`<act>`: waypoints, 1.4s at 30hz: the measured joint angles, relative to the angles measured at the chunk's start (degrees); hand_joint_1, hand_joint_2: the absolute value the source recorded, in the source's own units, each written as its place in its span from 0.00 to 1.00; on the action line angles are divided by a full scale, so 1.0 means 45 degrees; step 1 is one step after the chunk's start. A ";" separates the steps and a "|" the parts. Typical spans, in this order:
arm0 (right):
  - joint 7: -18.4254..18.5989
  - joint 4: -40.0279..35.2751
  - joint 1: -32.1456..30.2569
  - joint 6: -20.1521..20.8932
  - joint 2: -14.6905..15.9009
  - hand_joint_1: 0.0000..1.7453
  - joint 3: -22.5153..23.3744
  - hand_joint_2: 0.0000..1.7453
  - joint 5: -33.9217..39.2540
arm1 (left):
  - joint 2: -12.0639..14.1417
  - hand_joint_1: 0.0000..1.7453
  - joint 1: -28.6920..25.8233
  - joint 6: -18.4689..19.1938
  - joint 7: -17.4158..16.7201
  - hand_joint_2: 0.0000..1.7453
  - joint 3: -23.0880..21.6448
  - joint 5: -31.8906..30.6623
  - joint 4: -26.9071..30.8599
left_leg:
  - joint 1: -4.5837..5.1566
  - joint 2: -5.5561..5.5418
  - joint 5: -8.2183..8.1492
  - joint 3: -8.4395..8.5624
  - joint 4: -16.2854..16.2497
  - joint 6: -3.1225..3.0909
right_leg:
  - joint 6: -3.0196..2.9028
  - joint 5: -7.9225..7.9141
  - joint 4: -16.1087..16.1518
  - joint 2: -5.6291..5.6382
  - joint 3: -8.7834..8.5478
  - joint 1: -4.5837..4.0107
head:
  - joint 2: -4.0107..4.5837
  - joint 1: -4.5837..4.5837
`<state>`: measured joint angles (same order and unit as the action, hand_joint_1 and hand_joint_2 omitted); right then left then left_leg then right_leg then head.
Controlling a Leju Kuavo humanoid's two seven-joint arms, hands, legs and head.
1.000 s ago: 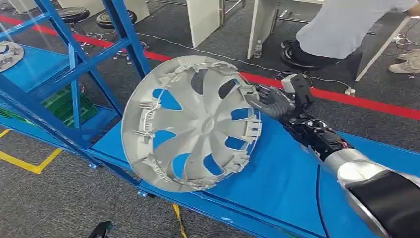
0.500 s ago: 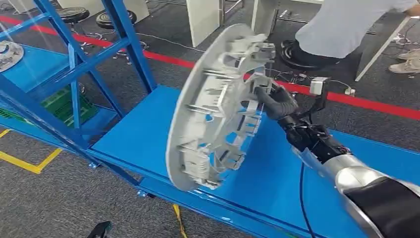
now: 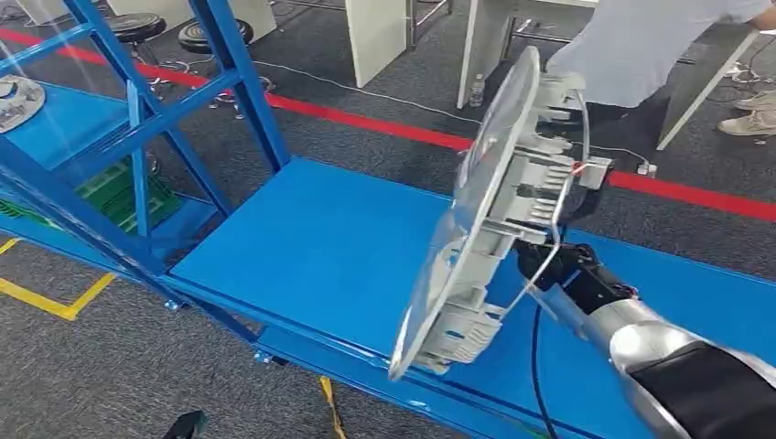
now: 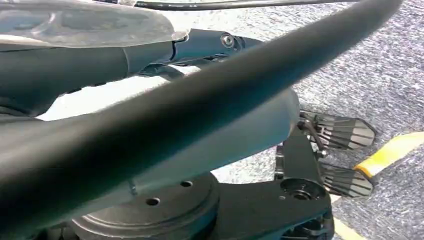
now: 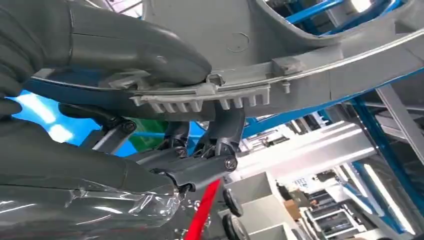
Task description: Take the parts from the cabinet and place them on the table.
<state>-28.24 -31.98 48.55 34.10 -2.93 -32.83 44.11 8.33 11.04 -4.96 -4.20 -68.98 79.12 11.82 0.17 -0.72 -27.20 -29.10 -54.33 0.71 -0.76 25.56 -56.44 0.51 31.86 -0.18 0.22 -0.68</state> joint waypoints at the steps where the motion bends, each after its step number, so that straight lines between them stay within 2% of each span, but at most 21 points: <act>1: 0.0000 -0.0025 -0.0017 0.0005 -0.0010 1.00 0.0000 1.00 0.0000 | 0.0000 0.00 0.0000 0.0000 0.0000 0.00 0.0000 0.0000 0.0000 | 0.0000 0.0000 0.0000 0.0000 -0.0001 0.0000 | 0.0000 0.0000 0.0000 0.0000 0.0000 0.0000 | 0.0000 0.0010; 14: -0.0087 -0.0681 -0.0422 0.0505 -0.0170 1.00 0.0000 1.00 0.0044 | 0.0000 0.00 0.0004 0.0000 0.0000 0.00 -0.0005 -0.0029 0.0000 | 0.0000 0.0000 0.0000 0.0001 0.0001 0.0000 | 0.0000 0.0000 0.0000 0.0000 0.0000 0.0000 | 0.0000 -0.0005; 24: 0.0053 -0.2423 -0.1118 0.0937 -0.0491 1.00 -0.0019 1.00 0.0087 | -0.0005 0.00 0.0007 0.0000 0.0073 0.00 -0.0010 0.0010 0.0000 | -0.0001 0.0000 0.0000 0.0000 0.0003 0.0000 | 0.0000 0.0001 0.0000 -0.0002 0.0001 -0.0001 | 0.0000 -0.0010; 26: 0.0068 -0.2857 -0.1280 0.0957 -0.0535 1.00 -0.0058 1.00 0.0063 | -0.0010 0.00 0.0007 0.0005 0.0350 0.00 -0.0010 0.0064 0.0000 | 0.0000 0.0001 0.0000 0.0001 0.0003 0.0000 | 0.0000 0.0001 0.0000 0.0000 0.0001 -0.0001 | 0.0000 -0.0005; 32: 0.0548 -0.4555 -0.1979 0.0671 -0.0573 1.00 -0.0078 1.00 0.0248 | -0.0034 0.00 -0.0002 0.0432 0.2493 0.00 0.0155 0.0893 0.0000 | 0.0000 -0.0001 0.0000 -0.0001 0.0003 0.0000 | 0.0000 0.0001 0.0000 -0.0005 0.0002 0.0000 | 0.0000 0.0000; 35: 0.0772 -0.5529 -0.2265 0.0534 -0.0573 1.00 -0.0117 1.00 0.0306 | -0.0063 0.00 0.0022 0.0622 0.3109 0.00 0.0350 0.0947 0.0000 | 0.0001 0.0005 0.0000 0.0001 0.0002 0.0000 | 0.0000 0.0001 0.0001 0.0004 0.0002 0.0001 | 0.0000 0.0005; 42: 0.0865 -0.7170 -0.2652 0.0515 -0.0583 1.00 -0.0394 1.00 0.0306 | -0.0117 0.00 0.0080 0.0782 0.3395 0.00 0.0568 0.0947 0.0000 | 0.0000 0.0006 -0.0001 0.0001 0.0004 0.0001 | 0.0001 0.0002 0.0001 0.0004 0.0006 0.0000 | 0.0000 -0.0010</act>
<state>-24.35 -64.24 36.62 36.41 -5.55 -34.60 45.48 7.80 11.40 -1.44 11.08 -66.42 83.38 11.82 0.17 -0.69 -27.20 -29.09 -54.31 0.72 -0.76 25.57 -56.44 0.53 31.89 -0.18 0.22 -0.72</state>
